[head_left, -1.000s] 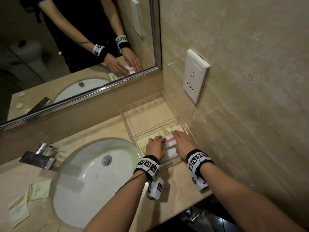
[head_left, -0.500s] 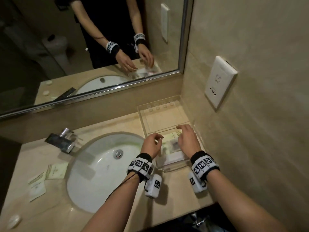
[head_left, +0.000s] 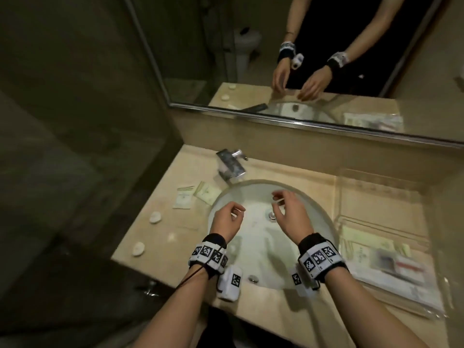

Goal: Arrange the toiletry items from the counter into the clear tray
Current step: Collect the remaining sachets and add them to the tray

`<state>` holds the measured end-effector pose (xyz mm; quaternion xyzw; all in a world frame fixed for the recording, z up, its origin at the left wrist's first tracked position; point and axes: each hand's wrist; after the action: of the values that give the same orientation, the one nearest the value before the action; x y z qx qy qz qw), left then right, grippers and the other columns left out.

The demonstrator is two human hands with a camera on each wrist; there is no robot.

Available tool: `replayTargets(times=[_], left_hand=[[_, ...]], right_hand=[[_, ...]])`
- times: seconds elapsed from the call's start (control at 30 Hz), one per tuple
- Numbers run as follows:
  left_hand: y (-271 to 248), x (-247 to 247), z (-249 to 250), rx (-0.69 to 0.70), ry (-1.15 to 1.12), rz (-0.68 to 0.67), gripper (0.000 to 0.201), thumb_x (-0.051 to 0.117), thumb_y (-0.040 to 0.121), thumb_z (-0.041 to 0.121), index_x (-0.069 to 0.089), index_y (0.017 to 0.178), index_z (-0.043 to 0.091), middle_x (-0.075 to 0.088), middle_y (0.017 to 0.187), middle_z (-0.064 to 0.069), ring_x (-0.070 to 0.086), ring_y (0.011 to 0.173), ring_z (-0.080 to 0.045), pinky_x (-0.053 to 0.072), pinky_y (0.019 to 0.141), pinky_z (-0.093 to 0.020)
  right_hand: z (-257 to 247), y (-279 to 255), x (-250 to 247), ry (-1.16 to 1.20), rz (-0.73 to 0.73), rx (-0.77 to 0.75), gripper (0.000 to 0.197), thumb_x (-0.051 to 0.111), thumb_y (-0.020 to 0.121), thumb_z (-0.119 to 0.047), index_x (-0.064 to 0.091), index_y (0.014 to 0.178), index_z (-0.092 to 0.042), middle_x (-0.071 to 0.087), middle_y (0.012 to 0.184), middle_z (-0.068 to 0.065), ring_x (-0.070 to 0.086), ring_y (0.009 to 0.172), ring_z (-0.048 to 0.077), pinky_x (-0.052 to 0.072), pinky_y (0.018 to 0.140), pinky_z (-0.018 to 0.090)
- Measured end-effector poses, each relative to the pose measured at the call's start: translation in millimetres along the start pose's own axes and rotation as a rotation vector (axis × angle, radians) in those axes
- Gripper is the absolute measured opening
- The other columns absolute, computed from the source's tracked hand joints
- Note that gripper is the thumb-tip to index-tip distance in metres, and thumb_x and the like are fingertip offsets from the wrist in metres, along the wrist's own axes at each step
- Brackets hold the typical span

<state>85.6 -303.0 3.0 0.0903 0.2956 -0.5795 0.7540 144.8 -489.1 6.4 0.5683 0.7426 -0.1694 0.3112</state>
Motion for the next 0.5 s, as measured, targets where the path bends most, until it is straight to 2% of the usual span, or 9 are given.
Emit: replayTargets(times=[0.1,0.2,0.27,0.4,0.5], left_hand=[[-10.0,-51.1,-45.0,-0.109,-0.004,0.085,0.013,0.056,0.087,0.012,0.067,0.093,0.016,0.067,0.084,-0.002,0.058,0.069,-0.016,0.05,0.07,-0.027],[-22.0,-95.2,-88.2,-0.222,0.009,0.165,0.013,0.056,0.087,0.013,0.067,0.092,0.019,0.069,0.088,-0.002,0.06,0.073,-0.015,0.053,0.074,-0.028],[-30.0,-119.8,-114.4,-0.281,0.026,0.215,0.013,0.057,0.086,0.013,0.066,0.089,0.021,0.069,0.088,-0.002,0.061,0.074,-0.016,0.053,0.076,-0.029],[-39.8,-159.8,-153.2,-0.393,0.074,0.289,0.015,0.067,0.08,0.013,0.062,0.09,0.023,0.067,0.093,-0.003,0.065,0.084,-0.021,0.054,0.084,-0.035],[-40.2,-180.3,-176.2,-0.424,0.125,0.323,0.024,0.074,0.075,0.012,0.062,0.093,0.02,0.058,0.096,-0.002,0.061,0.093,-0.025,0.05,0.089,-0.039]], right_hand=[[-36.1,11.8,50.2,0.03,-0.122,-0.053,0.025,0.056,0.093,-0.016,0.058,0.118,-0.014,0.063,0.108,0.0,0.059,0.089,0.014,0.05,0.084,0.032],[-68.9,16.9,95.6,0.044,-0.229,-0.107,0.023,0.057,0.093,-0.016,0.058,0.116,-0.014,0.063,0.106,0.0,0.059,0.087,0.013,0.048,0.082,0.027],[-87.6,19.7,123.5,0.036,-0.298,-0.13,0.023,0.058,0.093,-0.017,0.059,0.116,-0.014,0.063,0.105,-0.001,0.059,0.086,0.012,0.048,0.081,0.025],[-117.4,25.6,173.9,0.024,-0.418,-0.139,0.025,0.059,0.092,-0.018,0.058,0.117,-0.014,0.062,0.105,-0.001,0.06,0.089,0.014,0.052,0.085,0.032],[-128.4,32.6,206.7,-0.037,-0.485,-0.117,0.029,0.061,0.092,-0.02,0.057,0.12,-0.012,0.061,0.113,0.004,0.059,0.093,0.016,0.049,0.086,0.029]])
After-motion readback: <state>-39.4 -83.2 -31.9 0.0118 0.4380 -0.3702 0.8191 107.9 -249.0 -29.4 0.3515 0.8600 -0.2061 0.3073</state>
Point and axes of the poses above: each hand's wrist, its own y-axis towards the middle knuckle, its own x-axis out of the palm, z = x × y
